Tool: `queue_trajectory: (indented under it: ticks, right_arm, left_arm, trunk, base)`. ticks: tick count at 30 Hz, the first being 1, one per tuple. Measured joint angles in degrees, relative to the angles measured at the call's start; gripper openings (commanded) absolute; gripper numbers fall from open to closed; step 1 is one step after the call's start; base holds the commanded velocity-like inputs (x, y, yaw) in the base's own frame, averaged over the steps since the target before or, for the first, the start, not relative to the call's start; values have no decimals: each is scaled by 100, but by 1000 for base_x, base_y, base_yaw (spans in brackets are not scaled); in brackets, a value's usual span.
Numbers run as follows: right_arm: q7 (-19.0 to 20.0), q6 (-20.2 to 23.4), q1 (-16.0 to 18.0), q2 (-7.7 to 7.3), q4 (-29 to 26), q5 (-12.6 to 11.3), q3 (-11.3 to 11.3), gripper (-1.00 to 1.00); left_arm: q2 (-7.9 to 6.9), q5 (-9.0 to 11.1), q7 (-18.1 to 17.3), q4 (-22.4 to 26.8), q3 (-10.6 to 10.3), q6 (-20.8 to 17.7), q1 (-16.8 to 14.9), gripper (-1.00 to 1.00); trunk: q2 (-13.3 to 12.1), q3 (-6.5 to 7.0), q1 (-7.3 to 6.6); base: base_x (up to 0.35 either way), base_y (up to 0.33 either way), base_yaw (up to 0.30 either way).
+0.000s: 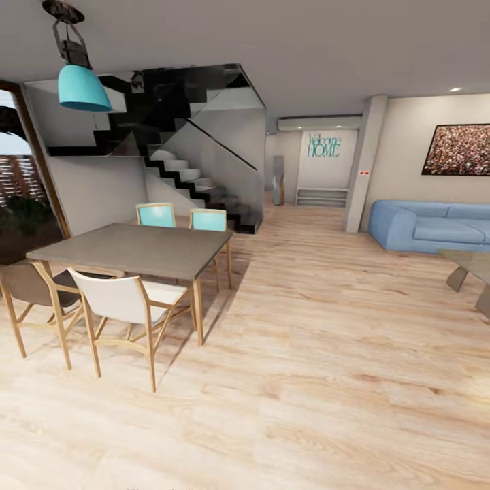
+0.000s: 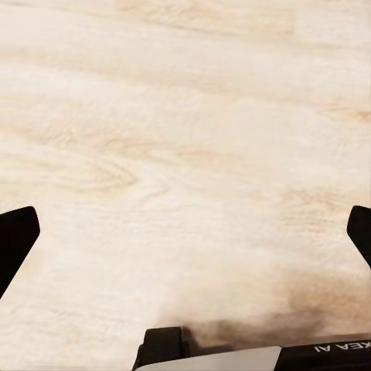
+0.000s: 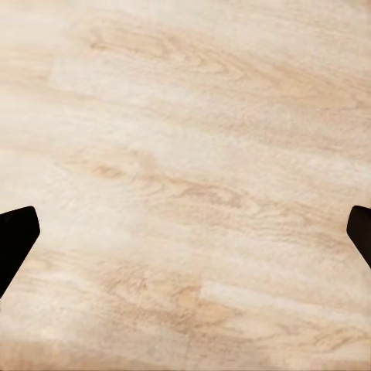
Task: Pick up the poster from the kitchen countertop and hang it on one of the wall nails in the kitchen.
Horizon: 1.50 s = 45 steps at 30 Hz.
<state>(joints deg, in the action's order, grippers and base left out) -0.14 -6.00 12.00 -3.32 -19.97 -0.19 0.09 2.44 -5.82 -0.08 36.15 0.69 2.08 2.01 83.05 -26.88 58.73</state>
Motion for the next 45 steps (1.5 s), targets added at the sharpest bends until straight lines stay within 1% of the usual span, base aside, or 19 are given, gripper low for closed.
queue_trajectory:
  ticks: [5,10,14,45]
  right_arm:
    - [-4,-3,-1,-1,6,3,3,100]
    - [-9,-6,0,2,7,3,4,100]
    - [-11,-6,1,12,7,3,6,100]
    - [-18,-15,-1,51,74,35,14,100]
  left_arm:
    - [0,0,0,2,2,-3,1,100]
    - [0,0,0,2,2,-2,1,100]
    - [0,0,0,1,2,-1,1,100]
    - [0,0,8,-7,7,-9,0,100]
  trunk:
    - [0,0,0]
    - [0,0,0]
    - [0,0,0]
    - [0,0,0]
  base:
    - [0,167,154]
    - [0,224,264]
    - [0,84,286]
    - [0,3,293]
